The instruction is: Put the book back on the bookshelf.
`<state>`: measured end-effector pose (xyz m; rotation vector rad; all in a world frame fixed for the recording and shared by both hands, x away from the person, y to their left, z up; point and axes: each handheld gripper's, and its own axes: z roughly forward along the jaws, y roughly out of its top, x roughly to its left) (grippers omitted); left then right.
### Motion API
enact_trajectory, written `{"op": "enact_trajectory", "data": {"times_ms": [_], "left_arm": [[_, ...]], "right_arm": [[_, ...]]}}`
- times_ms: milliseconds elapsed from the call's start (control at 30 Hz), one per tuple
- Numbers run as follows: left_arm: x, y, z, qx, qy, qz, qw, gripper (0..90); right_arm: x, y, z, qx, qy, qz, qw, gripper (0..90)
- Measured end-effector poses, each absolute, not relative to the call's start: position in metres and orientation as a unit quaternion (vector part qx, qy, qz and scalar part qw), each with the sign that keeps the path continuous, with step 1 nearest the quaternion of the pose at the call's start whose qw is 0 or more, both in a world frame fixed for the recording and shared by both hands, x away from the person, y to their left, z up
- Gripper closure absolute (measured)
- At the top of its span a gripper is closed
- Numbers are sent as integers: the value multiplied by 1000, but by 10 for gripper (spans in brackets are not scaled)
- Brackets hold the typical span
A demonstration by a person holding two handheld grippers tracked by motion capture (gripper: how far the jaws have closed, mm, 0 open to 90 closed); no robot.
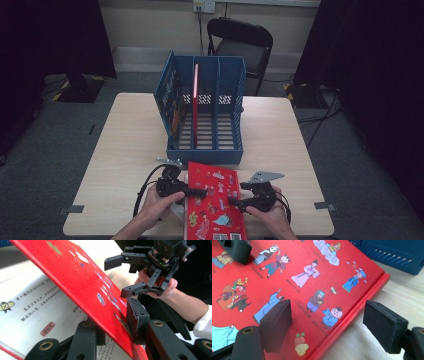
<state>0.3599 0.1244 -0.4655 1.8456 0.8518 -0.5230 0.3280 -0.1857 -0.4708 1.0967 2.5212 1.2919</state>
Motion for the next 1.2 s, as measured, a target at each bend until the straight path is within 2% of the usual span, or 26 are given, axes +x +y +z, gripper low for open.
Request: {"op": "enact_trajectory", "data": {"times_ms": [567, 800, 1200], "left_arm": [[367, 124, -454, 783, 326, -188, 495, 700], [361, 124, -448, 795, 302, -156, 502, 700], [357, 126, -443, 803, 281, -139, 507, 700]], "right_arm": [[340, -179, -469, 357, 826, 435, 33, 190], [344, -183, -473, 378, 814, 441, 1, 133], [355, -184, -482, 389, 799, 456, -59, 77]]}}
